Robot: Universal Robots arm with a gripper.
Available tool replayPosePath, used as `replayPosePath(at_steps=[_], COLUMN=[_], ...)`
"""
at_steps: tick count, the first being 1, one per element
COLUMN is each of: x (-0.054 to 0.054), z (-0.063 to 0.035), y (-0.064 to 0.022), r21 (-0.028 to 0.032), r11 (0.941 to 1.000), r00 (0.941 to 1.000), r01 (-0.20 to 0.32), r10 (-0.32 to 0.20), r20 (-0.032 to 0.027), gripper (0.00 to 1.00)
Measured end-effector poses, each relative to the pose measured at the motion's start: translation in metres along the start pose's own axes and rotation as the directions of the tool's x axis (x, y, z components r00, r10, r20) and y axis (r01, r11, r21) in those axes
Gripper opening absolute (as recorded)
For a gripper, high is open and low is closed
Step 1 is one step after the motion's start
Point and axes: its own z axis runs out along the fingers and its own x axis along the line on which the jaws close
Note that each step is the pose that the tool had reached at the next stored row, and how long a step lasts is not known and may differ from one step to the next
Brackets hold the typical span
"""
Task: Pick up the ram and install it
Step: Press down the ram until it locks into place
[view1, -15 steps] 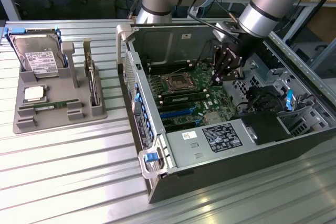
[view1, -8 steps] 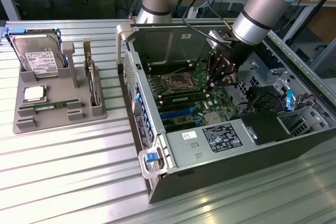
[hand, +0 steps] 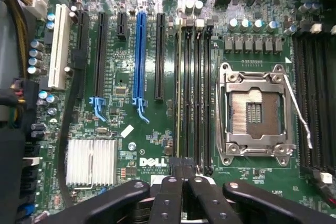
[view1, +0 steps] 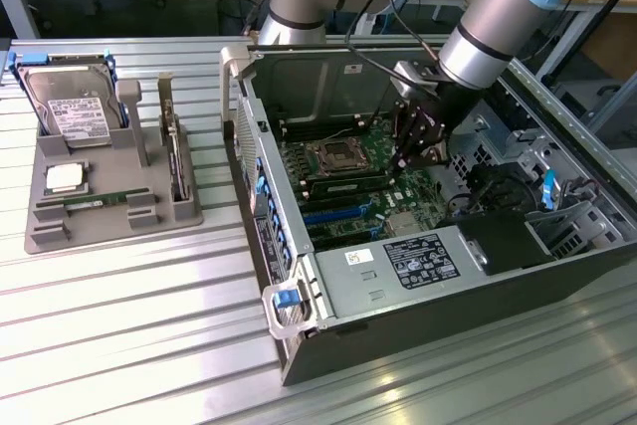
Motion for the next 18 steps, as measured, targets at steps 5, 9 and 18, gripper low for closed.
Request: replayPosePath(at_steps=[5, 9, 18], x=[-0.001, -0.001, -0.002], z=[0.0049, 0.0159, 0.0377], y=[0.03, 0.0745, 0.1094], r21=[0.0027, 0.0036, 0.0038], r11=[1.0, 1.0, 1.0], r00=[1.0, 1.0, 1.0], r01=[0.0, 0.0, 0.0], r10=[0.0, 0.0, 0.0], r20=[0.0, -0.0002, -0.0002], gripper=[0.1, 0.1, 0.1])
